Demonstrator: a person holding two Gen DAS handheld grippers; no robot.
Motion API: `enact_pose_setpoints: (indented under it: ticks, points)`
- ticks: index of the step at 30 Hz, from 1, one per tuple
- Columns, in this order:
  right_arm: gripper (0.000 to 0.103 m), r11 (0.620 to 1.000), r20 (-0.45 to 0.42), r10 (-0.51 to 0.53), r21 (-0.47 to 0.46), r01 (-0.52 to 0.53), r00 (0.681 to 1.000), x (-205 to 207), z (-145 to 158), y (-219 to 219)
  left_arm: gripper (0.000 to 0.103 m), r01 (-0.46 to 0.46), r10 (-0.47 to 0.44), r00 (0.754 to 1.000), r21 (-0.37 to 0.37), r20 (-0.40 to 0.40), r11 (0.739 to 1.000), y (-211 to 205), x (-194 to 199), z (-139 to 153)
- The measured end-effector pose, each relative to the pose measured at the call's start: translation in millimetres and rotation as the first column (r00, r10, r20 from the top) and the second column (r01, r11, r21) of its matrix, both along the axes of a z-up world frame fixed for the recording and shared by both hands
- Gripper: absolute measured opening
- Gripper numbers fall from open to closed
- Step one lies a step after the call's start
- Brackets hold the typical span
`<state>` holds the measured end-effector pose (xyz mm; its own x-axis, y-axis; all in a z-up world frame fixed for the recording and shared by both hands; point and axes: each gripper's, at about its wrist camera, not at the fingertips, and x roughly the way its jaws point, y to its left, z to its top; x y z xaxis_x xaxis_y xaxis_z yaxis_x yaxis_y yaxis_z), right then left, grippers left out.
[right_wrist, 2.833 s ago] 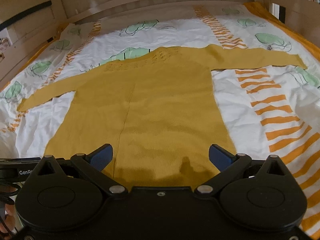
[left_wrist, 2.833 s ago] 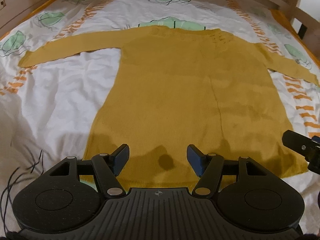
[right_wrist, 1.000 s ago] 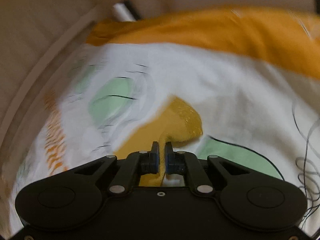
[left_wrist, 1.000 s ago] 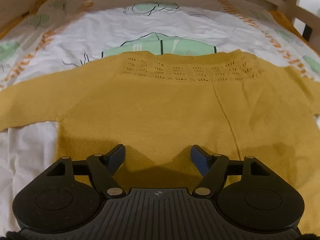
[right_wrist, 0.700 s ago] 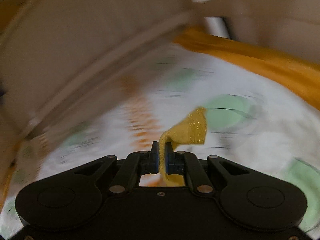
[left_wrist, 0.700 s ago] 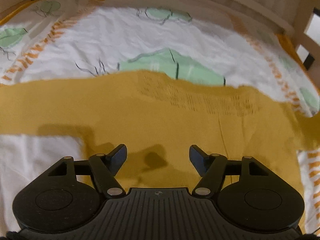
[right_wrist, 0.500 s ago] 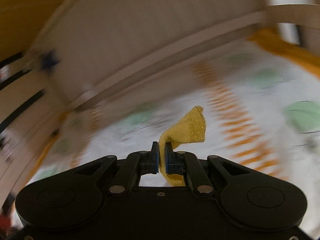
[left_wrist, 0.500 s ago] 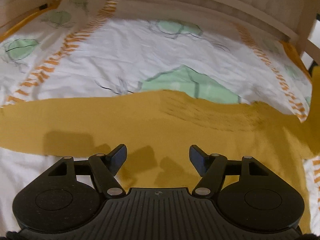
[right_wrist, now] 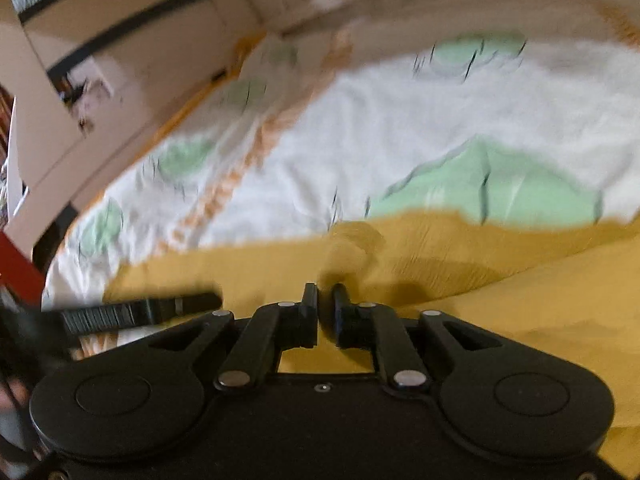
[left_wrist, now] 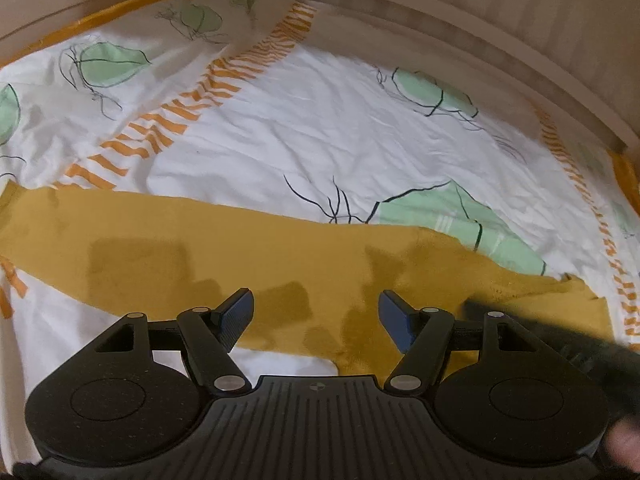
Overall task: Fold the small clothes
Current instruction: 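Carry the cuff across the sweater body with the right gripper and release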
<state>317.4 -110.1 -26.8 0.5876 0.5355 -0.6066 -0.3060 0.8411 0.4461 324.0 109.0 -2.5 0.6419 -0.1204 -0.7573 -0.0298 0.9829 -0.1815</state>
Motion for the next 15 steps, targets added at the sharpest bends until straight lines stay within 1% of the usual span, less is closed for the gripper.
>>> enact_pose_setpoints:
  ticks: [2, 4, 5, 6, 7, 8, 11, 13, 15]
  points:
    - [0.023, 1.0, -0.021, 0.01, -0.003, -0.01, 1.0, -7, -8, 5, 0.068, 0.021, -0.021, 1.0, -0.004, -0.008, 1.0, -2, 3, -4]
    - [0.023, 1.0, -0.011, 0.017, -0.004, -0.017, 1.0, -18, -6, -6, 0.068, 0.045, -0.046, 0.999, -0.011, -0.015, 0.999, -7, 5, -7]
    - [0.028, 1.0, -0.002, 0.01, -0.009, -0.01, 1.0, -22, -7, -14, 0.068, 0.055, -0.055, 0.998, -0.014, -0.018, 0.998, -9, 7, -10]
    - [0.04, 1.0, 0.011, -0.004, -0.012, 0.004, 1.0, -26, -5, -25, 0.068, 0.064, -0.064, 0.998, -0.019, -0.021, 0.998, -11, 8, -12]
    - [0.049, 1.0, 0.025, -0.025, -0.013, 0.026, 0.999, -29, -3, -36, 0.068, 0.07, -0.071, 0.997, -0.024, -0.025, 0.997, -13, 8, -14]
    - [0.051, 0.999, 0.035, -0.047, -0.013, 0.048, 0.998, -31, -2, -50, 0.068, 0.081, -0.082, 0.996, -0.032, -0.03, 0.996, -17, 8, -16]
    - [0.052, 0.99, 0.049, -0.134, -0.034, 0.136, 0.99, -30, -1, -94, 0.068, 0.137, -0.138, 0.99, -0.033, -0.042, 0.99, -30, 8, -24]
    - [0.052, 0.975, 0.045, -0.211, -0.06, 0.213, 0.976, -30, -2, -131, 0.068, 0.176, -0.176, 0.984, -0.008, -0.039, 0.984, -42, 6, -31]
    - [0.052, 0.948, 0.038, -0.301, -0.1, 0.303, 0.953, -31, -7, -169, 0.068, 0.224, -0.221, 0.974, 0.034, -0.056, 0.974, -56, 5, -40]
